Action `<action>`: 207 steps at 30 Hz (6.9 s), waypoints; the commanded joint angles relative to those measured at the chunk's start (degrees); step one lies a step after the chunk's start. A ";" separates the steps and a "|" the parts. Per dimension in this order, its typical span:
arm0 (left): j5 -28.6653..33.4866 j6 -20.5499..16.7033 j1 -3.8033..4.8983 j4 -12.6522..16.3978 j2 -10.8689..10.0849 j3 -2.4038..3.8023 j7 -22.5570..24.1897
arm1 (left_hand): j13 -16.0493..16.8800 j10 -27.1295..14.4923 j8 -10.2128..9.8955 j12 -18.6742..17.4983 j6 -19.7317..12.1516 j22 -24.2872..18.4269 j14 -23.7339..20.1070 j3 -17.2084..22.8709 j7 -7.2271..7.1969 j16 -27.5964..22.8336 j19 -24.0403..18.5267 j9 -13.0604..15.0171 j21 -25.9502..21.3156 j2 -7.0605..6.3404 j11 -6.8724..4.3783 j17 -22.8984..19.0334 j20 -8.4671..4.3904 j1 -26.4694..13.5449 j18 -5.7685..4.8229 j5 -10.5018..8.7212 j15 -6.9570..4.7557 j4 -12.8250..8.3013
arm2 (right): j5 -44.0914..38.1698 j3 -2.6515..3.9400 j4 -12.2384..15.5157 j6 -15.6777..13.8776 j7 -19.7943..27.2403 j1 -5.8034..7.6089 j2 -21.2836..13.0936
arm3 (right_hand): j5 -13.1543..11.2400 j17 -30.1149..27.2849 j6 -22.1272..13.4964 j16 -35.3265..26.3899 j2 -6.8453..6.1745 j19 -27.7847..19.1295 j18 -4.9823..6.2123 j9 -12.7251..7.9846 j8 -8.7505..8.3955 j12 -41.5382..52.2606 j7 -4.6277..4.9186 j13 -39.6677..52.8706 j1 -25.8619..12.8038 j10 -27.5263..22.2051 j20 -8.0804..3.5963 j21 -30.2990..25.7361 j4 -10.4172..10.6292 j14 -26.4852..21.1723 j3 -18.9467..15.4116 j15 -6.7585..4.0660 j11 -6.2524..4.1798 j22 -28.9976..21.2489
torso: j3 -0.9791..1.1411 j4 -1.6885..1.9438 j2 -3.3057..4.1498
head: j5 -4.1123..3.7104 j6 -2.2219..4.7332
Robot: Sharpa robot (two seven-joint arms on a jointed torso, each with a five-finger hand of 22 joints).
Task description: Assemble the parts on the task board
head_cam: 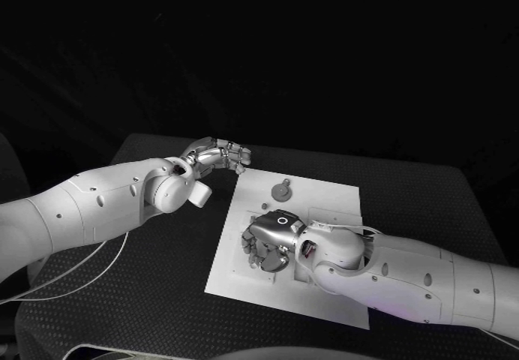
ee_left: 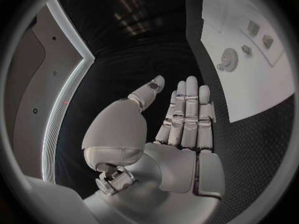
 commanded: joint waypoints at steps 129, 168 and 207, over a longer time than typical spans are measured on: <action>-0.12 0.88 0.04 -0.03 -0.78 0.02 -0.10 | -0.08 0.36 0.57 -0.55 -0.61 0.45 0.52 -0.34 0.08 -1.21 0.42 -0.20 -0.83 0.43 0.22 1.23 0.22 -0.54 0.65 -0.08 0.18 0.11 | 44.56 2.30 6.25 10.22 -7.46 6.80 -24.19 | 12.25 -4.68 -7.20 8.71 2.92 3.73 3.58 0.76 -3.22 47.74 1.10 36.55 -18.22 -8.92 -2.53 2.78 5.18 2.46 -19.48 -2.22 -2.12 0.15 | 0.43 -0.72 -0.05 | -3.36 -0.66; 0.32 1.55 -2.39 -1.82 1.05 -1.55 0.58 | -0.08 0.33 0.63 -0.65 -0.78 0.66 0.50 -0.46 0.13 -1.70 0.41 -0.28 -1.04 0.81 0.25 1.76 0.26 -1.02 0.62 -0.09 0.23 0.21 | 43.39 -1.06 8.27 22.25 -24.13 3.81 -26.67 | 0.36 2.26 -4.34 10.92 0.17 4.59 3.58 4.10 -3.21 52.56 0.15 42.59 -25.03 -8.83 -2.82 4.36 9.92 2.61 -11.92 -2.83 -2.88 0.56 | -0.11 -1.10 -3.28 | -8.06 -2.03; 0.33 2.04 -2.39 -1.66 0.59 -1.65 0.06 | -0.10 0.25 0.67 -0.75 -0.90 0.78 0.44 -0.57 0.16 -2.04 0.35 -0.33 -1.20 0.92 0.29 2.08 0.29 -1.35 0.61 -0.09 0.28 0.19 | 44.52 -1.45 5.32 16.15 -24.01 0.18 -20.60 | 0.37 2.81 -5.00 10.28 -1.97 4.16 3.58 4.30 -3.94 52.12 0.45 42.84 -26.51 -9.44 -2.32 4.37 10.72 2.37 -11.24 -2.57 -2.60 0.41 | -0.20 -1.10 -3.32 | -7.01 -2.01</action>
